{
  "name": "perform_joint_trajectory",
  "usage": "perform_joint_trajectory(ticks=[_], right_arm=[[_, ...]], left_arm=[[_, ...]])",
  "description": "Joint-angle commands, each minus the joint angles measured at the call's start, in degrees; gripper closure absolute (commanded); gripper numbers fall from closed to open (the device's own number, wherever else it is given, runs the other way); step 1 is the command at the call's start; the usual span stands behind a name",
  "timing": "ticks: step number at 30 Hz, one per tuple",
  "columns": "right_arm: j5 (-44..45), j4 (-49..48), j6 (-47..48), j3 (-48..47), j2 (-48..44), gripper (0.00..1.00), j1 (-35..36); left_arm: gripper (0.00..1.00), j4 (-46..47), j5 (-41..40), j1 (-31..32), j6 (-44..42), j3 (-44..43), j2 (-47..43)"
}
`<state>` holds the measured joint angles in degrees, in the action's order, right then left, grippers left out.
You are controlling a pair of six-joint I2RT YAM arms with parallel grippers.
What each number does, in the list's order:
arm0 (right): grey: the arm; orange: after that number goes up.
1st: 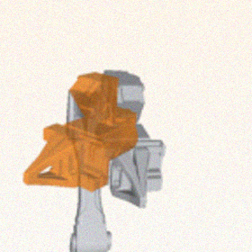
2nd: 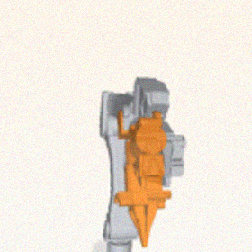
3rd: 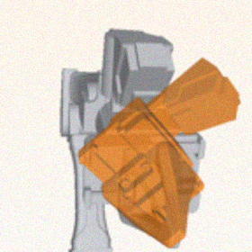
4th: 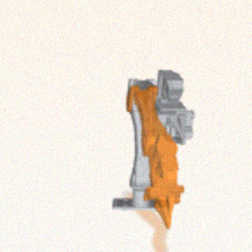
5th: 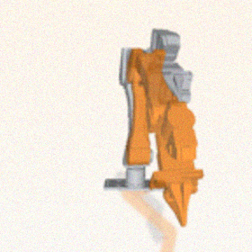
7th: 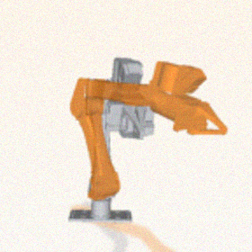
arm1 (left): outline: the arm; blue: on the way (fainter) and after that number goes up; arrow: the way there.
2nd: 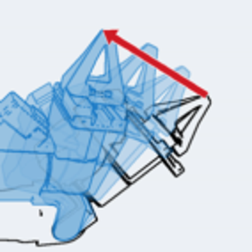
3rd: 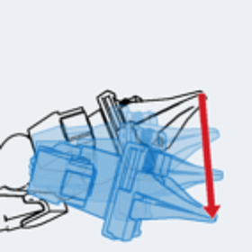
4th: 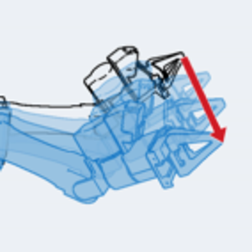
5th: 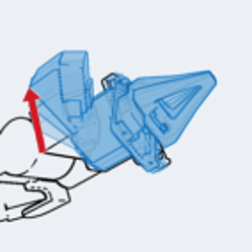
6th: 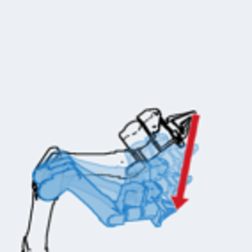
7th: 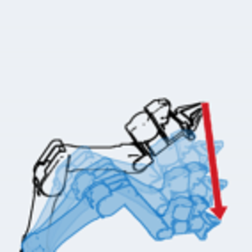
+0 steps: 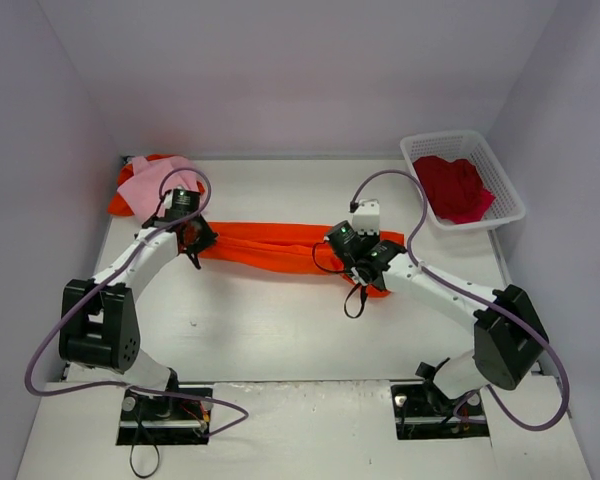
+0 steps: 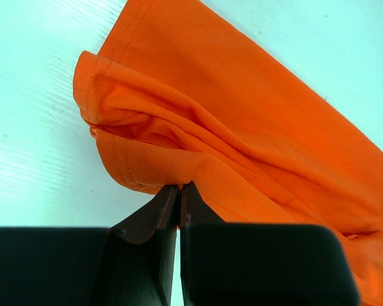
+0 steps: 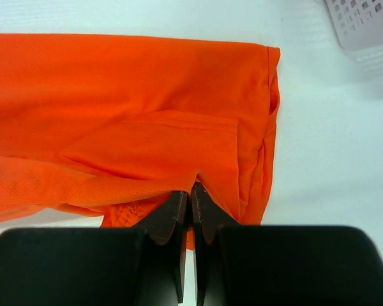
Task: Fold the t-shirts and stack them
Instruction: Fold the other side of the tshirt into a rectangle
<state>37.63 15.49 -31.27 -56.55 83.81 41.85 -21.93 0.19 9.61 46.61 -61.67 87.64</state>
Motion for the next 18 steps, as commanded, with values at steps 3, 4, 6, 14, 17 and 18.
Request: perform_joint_trajectory(ticks=[3,4,6,14,17,18], right_arm=[[1.0,-2.5,1.8,-3.0,0.0,1.0,-1.2],[0.4,-2.7,2.1,-3.1,0.2,1.0,-1.5],[0.2,-3.2,2.3,-3.1,0.7,1.0,-1.8],[-1.1,-4.8,3.8,-3.5,2.2,1.0,-3.7],[-1.3,-5.2,4.1,-3.9,2.0,1.0,-4.2],[-1.4,-5.1,4.3,-4.0,1.8,1.0,-4.2]], left_arm=[[1.0,2.2,-0.2,-0.9,-1.4,-4.1,-0.1],[1.0,2.2,-0.2,-1.0,-1.6,-4.5,0.2],[1.0,2.2,-0.2,-1.2,-1.6,-4.7,0.3],[1.0,2.7,-0.2,-2.1,-2.0,-5.7,2.4],[1.0,2.9,0.1,-2.2,-2.0,-5.9,2.7],[1.0,2.9,1.2,-2.2,-2.0,-6.0,2.8]])
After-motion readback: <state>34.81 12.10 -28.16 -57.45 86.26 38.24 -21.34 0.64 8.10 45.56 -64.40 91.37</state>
